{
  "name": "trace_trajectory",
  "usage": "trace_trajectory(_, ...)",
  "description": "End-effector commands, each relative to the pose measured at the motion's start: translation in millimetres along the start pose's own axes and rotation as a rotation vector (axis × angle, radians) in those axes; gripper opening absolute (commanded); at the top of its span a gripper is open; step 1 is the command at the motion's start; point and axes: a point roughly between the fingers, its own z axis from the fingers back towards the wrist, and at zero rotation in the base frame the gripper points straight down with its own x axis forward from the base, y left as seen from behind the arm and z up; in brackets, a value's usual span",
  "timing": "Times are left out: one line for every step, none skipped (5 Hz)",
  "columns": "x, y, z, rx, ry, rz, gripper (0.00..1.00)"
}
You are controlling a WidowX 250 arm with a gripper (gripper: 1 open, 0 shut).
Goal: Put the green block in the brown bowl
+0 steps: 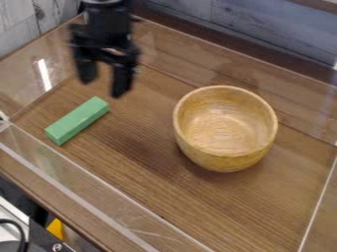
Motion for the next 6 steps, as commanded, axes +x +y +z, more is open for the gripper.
trace_trajectory(-13.8, 33, -1.6, 0.031, -0.081, 0.000, 1.00)
trace_trajectory(-22.3, 49, -9.7, 0.031, -0.135, -0.013, 1.00)
trace_trajectory(-21.8, 47, -15.1, 0.018, -0.145, -0.028, 1.00)
trace_trajectory(-20.8, 45, -19.2, 0.008, -0.153, -0.039, 1.00)
trace_trajectory(-19.6, 44, -23.0, 0.000, -0.160, -0.046, 1.00)
trace_trajectory(-18.0, 42, -26.8, -0.008, -0.167, -0.053, 1.00)
